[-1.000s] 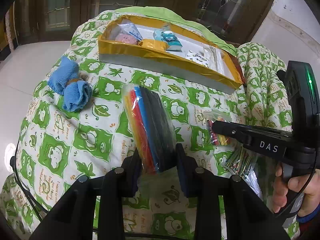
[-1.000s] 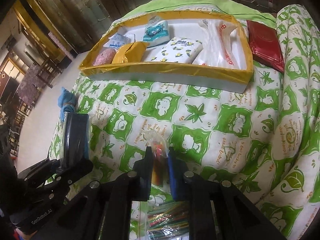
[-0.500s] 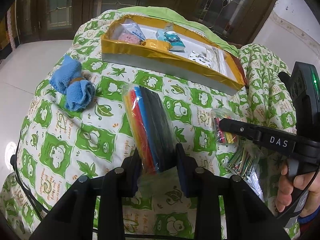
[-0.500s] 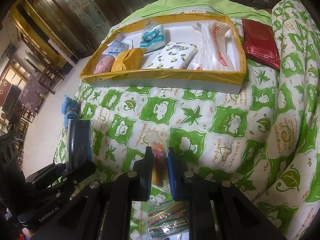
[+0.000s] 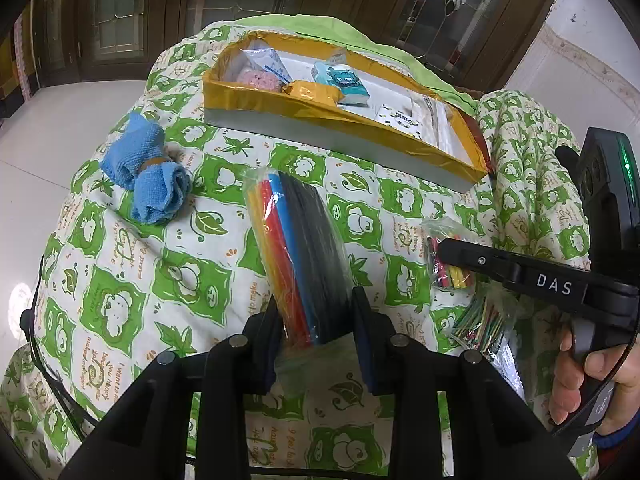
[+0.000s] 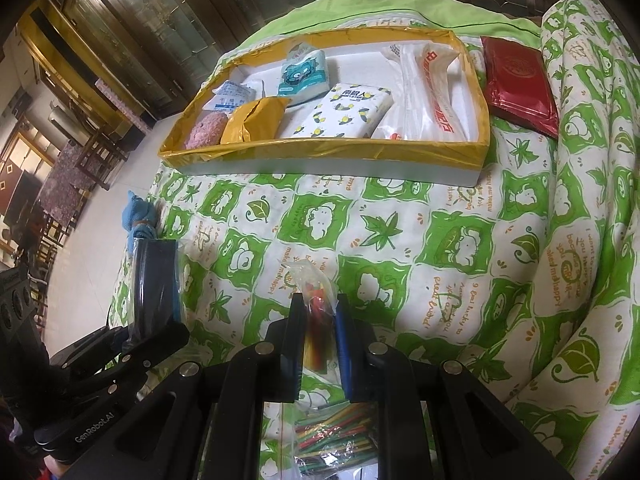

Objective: Organize soft objects
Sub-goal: 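Hold the zip-bag pack in the left tool while the right tool holds the sticks bag above the quilt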

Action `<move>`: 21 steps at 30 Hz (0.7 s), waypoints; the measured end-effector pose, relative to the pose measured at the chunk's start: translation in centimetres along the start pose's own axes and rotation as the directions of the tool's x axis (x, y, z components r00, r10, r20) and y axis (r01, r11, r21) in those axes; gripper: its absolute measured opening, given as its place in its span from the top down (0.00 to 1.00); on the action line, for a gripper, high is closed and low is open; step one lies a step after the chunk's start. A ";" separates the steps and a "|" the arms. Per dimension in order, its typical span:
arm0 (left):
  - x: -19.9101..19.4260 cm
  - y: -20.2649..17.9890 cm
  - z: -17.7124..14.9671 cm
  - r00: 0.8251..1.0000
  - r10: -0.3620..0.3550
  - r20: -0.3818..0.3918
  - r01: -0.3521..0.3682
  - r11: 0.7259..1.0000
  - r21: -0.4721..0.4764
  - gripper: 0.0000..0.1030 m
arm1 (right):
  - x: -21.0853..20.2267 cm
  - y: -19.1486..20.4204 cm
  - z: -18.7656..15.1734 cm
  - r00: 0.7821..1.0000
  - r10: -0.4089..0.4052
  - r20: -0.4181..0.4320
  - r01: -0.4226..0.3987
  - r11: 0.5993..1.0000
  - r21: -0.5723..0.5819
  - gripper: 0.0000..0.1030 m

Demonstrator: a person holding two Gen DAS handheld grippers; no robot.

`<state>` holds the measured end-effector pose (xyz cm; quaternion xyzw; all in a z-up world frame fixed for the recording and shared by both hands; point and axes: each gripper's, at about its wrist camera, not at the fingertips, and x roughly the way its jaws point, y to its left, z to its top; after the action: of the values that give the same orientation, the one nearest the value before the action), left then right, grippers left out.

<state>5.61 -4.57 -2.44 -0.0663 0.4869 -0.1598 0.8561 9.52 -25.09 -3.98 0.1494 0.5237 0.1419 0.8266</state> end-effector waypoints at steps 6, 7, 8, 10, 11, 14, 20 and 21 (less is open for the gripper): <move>-0.2 -0.1 0.1 1.000 -0.008 0.007 0.008 1.000 -0.001 0.70 | -0.1 -0.1 0.0 1.000 -0.003 0.004 0.002 1.000 0.005 0.85; -0.3 0.0 0.1 1.000 -0.009 0.006 0.009 1.000 -0.001 0.70 | -0.2 -0.1 0.1 1.000 -0.002 0.007 0.002 1.000 0.006 0.85; -0.3 0.0 0.1 1.000 -0.009 0.007 0.009 1.000 -0.002 0.70 | -0.3 -0.2 0.1 1.000 -0.001 0.009 0.001 1.000 0.008 0.85; -0.3 0.0 0.1 1.000 -0.008 0.007 0.008 1.000 -0.001 0.70 | -0.4 -0.2 0.1 1.000 0.003 0.013 -0.003 1.000 0.009 0.85; -0.3 -0.1 0.1 1.000 -0.007 0.006 0.007 1.000 -0.001 0.70 | -0.4 -0.3 0.1 1.000 0.005 0.014 -0.005 1.000 0.011 0.85; -0.2 -0.1 0.0 1.000 -0.005 0.000 0.005 1.000 0.003 0.70 | -0.6 -0.2 0.1 1.000 0.011 0.019 -0.012 1.000 0.013 0.85; 0.0 -0.2 0.0 1.000 -0.005 -0.001 0.005 1.000 0.008 0.70 | -0.8 -0.3 0.1 1.000 0.017 0.023 -0.018 1.000 0.016 0.85; 0.0 -0.2 0.0 1.000 -0.005 -0.001 0.005 1.000 0.007 0.70 | -0.9 -0.3 0.1 1.000 0.017 0.024 -0.017 1.000 0.016 0.85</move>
<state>5.54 -4.72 -2.42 -0.0646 0.4865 -0.1638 0.8558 9.25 -25.67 -3.36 0.1625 0.5135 0.1428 0.8304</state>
